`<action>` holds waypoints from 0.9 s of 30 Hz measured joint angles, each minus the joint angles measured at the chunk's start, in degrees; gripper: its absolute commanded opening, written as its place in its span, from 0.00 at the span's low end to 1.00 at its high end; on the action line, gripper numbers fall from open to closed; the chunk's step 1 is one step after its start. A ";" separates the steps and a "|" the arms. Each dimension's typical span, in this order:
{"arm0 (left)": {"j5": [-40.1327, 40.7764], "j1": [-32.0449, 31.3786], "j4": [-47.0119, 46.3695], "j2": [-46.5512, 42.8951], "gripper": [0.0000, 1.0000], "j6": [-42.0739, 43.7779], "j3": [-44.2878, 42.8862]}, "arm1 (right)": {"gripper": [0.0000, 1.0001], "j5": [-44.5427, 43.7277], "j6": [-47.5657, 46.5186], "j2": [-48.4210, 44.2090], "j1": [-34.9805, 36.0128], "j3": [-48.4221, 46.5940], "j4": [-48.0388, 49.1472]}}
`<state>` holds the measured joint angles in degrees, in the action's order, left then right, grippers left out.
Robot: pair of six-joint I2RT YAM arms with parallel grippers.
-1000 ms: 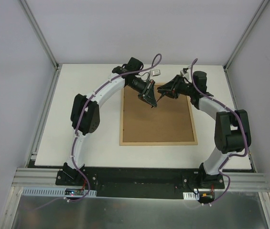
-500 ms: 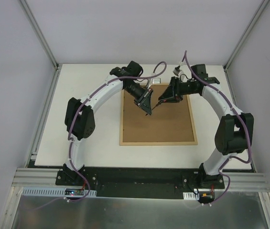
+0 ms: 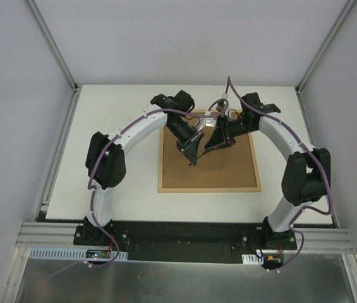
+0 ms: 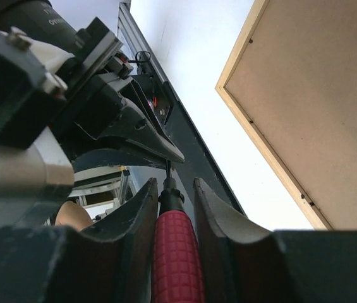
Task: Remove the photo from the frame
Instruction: Adjust the screwdriver.
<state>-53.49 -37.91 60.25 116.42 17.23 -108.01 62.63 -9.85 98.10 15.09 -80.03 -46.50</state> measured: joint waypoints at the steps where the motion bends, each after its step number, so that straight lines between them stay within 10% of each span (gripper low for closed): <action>1: 0.15 0.00 0.26 0.00 0.07 0.13 0.04 | 0.01 0.00 -0.31 0.00 0.17 0.00 0.00; 3: 0.57 -0.02 0.74 0.00 0.34 0.28 0.04 | 0.01 -0.04 -0.96 -0.02 0.48 0.00 -0.11; 8: 2.40 1.33 -1.60 -0.39 0.59 -0.72 0.02 | 0.01 -2.23 -3.78 -0.09 1.79 0.94 -2.08; 27: 15.47 23.50 -16.94 -11.26 0.67 -6.36 30.10 | 0.01 -8.31 17.35 6.71 4.07 12.00 32.15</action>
<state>-38.02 -14.41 43.31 105.16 10.87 -77.91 54.33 7.51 104.81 19.16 -68.03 -14.35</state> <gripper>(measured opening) 0.666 0.283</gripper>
